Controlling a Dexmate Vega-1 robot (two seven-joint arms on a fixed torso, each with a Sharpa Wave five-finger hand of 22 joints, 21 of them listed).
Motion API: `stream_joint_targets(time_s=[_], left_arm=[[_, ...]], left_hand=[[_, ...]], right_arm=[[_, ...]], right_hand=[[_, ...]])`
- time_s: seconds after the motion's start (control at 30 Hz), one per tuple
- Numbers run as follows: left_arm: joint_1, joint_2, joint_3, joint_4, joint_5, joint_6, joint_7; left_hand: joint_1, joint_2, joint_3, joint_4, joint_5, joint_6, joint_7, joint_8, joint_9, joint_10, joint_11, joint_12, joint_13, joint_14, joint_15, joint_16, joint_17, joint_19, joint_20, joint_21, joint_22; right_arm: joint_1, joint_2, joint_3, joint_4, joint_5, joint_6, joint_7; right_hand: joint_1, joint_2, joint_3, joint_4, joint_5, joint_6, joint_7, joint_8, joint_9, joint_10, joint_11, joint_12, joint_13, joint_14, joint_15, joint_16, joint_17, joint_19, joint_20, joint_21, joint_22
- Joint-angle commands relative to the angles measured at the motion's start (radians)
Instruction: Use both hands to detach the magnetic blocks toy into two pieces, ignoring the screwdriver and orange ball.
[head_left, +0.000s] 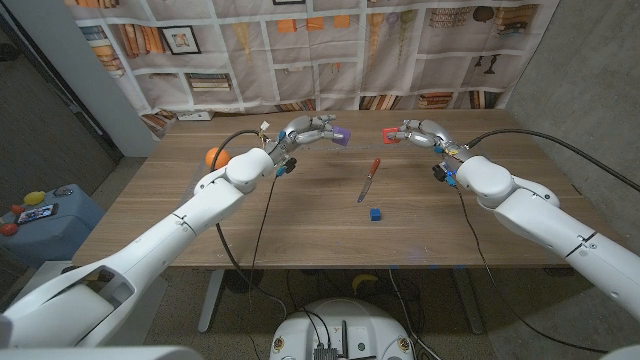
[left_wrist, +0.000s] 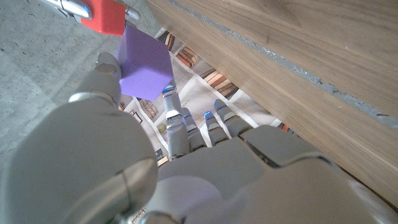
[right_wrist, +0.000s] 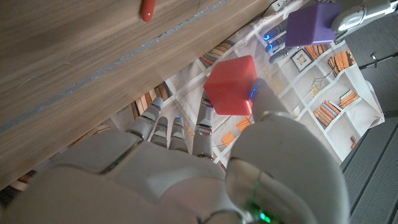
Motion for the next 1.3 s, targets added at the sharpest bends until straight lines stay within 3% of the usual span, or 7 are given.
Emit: stream_joint_targets(time_s=[0.03,0.5,0.9,1.3], left_arm=[[0.0,0.046,-0.018,-0.044,0.0,0.053,-0.015],[-0.025,0.166,-0.022,-0.139,0.067,0.161,-0.068],[-0.07,0.231,0.01,-0.175,0.17,0.205,-0.134],[-0.107,0.239,0.045,-0.168,0.269,0.199,-0.18]], left_hand=[[0.092,0.095,0.008,-0.002,0.011,0.103,-0.109,0.036,0.071,-0.006,0.005,-0.003,0.004,0.002,-0.004,0.002,0.002,0.004,0.005,0.004,0.004],[0.106,0.104,0.014,-0.003,0.023,0.076,-0.107,0.021,0.067,-0.023,0.009,-0.007,0.004,-0.008,0.002,-0.001,0.002,0.003,0.01,0.003,0.004],[0.116,0.11,0.017,-0.004,0.033,0.059,-0.11,0.011,0.063,-0.034,0.011,-0.007,0.004,-0.016,0.004,-0.002,0.002,0.002,0.012,0.002,0.004],[0.124,0.112,0.019,-0.004,0.04,0.058,-0.106,0.008,0.061,-0.042,0.011,-0.008,0.004,-0.022,0.0,-0.003,0.002,0.002,0.01,0.002,0.004]], right_arm=[[0.012,-0.005,-0.009,-0.011,-0.013,-0.036,-0.004],[0.051,-0.062,-0.05,-0.075,-0.09,-0.171,0.019],[0.09,-0.079,-0.094,-0.105,-0.151,-0.263,0.042],[0.14,-0.125,-0.16,-0.155,-0.267,-0.383,0.089]], right_hand=[[0.053,0.045,-0.003,0.001,0.009,0.063,-0.067,0.003,0.003,0.005,-0.001,-0.006,0.002,0.0,0.003,0.006,0.002,0.006,-0.003,0.0,0.002],[0.063,0.048,-0.008,0.001,0.012,0.043,-0.067,-0.006,-0.005,-0.004,-0.006,-0.015,0.002,-0.008,0.003,0.001,0.003,0.006,-0.002,-0.002,0.002],[0.077,0.049,-0.008,-0.003,0.015,0.036,-0.068,-0.01,-0.011,-0.007,-0.009,-0.02,0.002,-0.01,0.0,-0.001,0.003,0.008,-0.004,-0.002,0.002],[0.086,0.049,-0.01,-0.003,0.018,0.034,-0.071,-0.011,-0.016,-0.007,-0.011,-0.022,0.003,-0.009,-0.001,-0.002,0.003,0.013,-0.006,-0.001,0.002]])
